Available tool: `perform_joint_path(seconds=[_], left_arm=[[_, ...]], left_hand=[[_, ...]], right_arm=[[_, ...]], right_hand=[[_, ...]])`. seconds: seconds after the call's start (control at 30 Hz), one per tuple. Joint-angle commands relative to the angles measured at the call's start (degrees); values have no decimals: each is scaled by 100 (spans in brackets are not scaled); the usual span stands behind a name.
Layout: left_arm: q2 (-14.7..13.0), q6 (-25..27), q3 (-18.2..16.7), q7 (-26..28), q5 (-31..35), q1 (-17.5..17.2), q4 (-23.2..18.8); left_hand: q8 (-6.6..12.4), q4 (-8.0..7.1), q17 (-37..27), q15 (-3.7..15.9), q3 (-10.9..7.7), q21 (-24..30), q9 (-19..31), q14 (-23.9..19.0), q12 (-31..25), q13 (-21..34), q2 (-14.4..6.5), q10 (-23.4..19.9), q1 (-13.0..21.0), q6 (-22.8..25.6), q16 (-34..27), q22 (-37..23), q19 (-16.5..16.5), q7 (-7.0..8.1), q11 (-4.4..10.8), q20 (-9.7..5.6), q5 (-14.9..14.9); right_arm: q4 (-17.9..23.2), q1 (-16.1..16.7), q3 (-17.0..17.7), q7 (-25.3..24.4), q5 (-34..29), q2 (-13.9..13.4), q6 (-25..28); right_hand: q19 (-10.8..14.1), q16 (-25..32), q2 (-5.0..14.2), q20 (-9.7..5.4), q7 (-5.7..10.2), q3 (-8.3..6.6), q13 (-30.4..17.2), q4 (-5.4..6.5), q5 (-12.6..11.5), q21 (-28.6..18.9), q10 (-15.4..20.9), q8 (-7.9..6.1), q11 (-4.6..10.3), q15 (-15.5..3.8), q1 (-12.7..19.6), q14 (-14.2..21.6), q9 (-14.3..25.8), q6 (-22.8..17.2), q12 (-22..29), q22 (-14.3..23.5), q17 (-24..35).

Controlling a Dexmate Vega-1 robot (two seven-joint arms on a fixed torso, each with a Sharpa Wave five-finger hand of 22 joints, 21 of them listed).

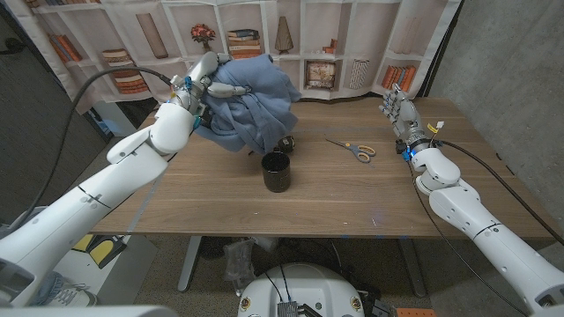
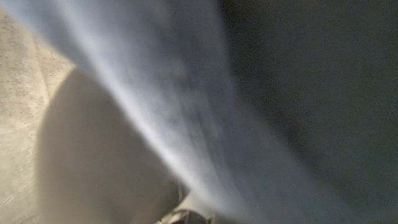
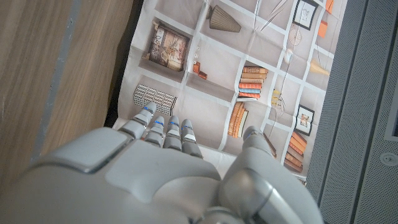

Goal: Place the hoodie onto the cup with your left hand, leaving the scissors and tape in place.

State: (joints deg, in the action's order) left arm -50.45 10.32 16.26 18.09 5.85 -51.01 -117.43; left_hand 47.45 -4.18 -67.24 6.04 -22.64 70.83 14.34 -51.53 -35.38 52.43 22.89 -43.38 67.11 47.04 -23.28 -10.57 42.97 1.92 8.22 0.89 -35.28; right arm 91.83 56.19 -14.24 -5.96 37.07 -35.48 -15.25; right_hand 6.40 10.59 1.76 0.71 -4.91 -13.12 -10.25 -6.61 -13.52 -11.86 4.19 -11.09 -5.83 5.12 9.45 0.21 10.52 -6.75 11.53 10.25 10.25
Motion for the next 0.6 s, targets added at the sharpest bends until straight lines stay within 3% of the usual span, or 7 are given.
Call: perform_joint_path(seconds=[0.03, 0.6], left_arm=[[76, -499, -37, -280, -212, 0, 116], [121, -1051, -152, -743, -784, 31, 385]], left_hand=[[39, 1398, -30, 397, -2079, 41, 2770, -167, -1, 26, -2015, -54, 1992, 691, 3, -7, 508, -162, 3, -1327, -9], [55, 1403, -48, 393, -2098, 88, 2792, -160, -2, 57, -2019, -75, 1998, 686, 28, -2, 474, -191, -12, -1329, -1]], right_arm=[[61, 14, 9, -57, -15, -27, 49], [91, -22, 26, -83, -31, -52, 95]], right_hand=[[59, 16, 33, 4, 2, 14, -29, -1, 37, 12, 5, -7, 1, 14, 21, 48, 20, 17, 39, 30, 28], [61, 32, 38, 12, 4, 17, -29, 0, 41, 15, 7, -2, -2, 7, 21, 97, 20, 28, 39, 31, 30]])
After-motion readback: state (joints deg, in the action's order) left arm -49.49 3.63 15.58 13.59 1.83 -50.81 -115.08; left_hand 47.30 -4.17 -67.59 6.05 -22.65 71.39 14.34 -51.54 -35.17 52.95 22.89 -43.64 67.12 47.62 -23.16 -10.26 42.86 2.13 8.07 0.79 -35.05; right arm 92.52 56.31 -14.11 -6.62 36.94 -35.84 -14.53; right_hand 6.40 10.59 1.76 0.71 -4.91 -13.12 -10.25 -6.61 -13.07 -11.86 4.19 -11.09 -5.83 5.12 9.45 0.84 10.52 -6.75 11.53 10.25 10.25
